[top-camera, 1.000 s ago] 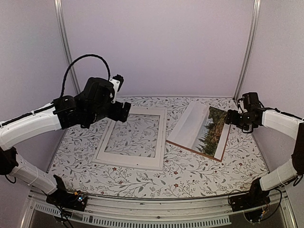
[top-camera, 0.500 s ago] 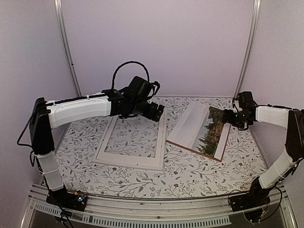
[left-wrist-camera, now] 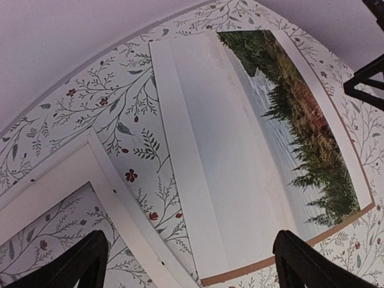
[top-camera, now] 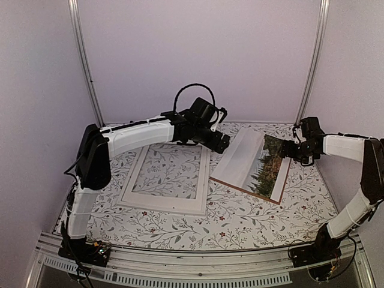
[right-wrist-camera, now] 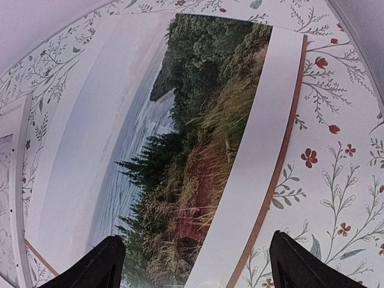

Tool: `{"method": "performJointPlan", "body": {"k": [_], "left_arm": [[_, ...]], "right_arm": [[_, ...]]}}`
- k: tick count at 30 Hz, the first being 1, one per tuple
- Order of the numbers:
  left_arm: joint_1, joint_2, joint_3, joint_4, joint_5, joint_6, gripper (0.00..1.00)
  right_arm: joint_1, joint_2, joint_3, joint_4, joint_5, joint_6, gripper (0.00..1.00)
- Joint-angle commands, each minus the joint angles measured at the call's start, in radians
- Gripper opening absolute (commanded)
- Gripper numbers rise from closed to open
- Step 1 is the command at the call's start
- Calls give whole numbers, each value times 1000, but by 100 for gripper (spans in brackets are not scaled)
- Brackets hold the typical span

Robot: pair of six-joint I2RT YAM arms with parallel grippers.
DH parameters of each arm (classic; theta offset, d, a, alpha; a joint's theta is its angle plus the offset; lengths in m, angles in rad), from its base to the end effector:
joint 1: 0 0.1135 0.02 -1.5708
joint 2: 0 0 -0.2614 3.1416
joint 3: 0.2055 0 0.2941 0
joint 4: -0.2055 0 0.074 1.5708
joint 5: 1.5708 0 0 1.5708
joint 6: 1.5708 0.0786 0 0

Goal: Put the photo into the frame
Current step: Move the backboard to the center of the board.

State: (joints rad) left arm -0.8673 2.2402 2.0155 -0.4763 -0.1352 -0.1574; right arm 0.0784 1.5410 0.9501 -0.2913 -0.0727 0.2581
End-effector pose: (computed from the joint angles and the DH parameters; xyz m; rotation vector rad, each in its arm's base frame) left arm 0.3912 -0.4448 0.2149 0.7293 2.1750 -0.3869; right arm 0.3800 0.0356 0.1466 0.1891 2.4571 0.2363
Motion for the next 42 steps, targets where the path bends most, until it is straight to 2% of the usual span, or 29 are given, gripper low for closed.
{"method": "performJointPlan", "body": {"k": [1,5,16,32,42], "left_arm": [[13,117,131,-82,161,-2,98],[13,195,184,-85,209,-51,97],[14,344,257,-121,188,-134,95],[1,446,327,-249,166,-246,95],[-38,460,307,-310,263,-341,93]], "right_arm": [[-3,19,-38,-32,-54,24,86],[-2,53,-48,-51,-71,46,85],[-2,42,-93,-52,-58,90,85],[-3,73,-135,-36,-79,118,85],[-2,71,-119,-61,-51,116,86]]}}
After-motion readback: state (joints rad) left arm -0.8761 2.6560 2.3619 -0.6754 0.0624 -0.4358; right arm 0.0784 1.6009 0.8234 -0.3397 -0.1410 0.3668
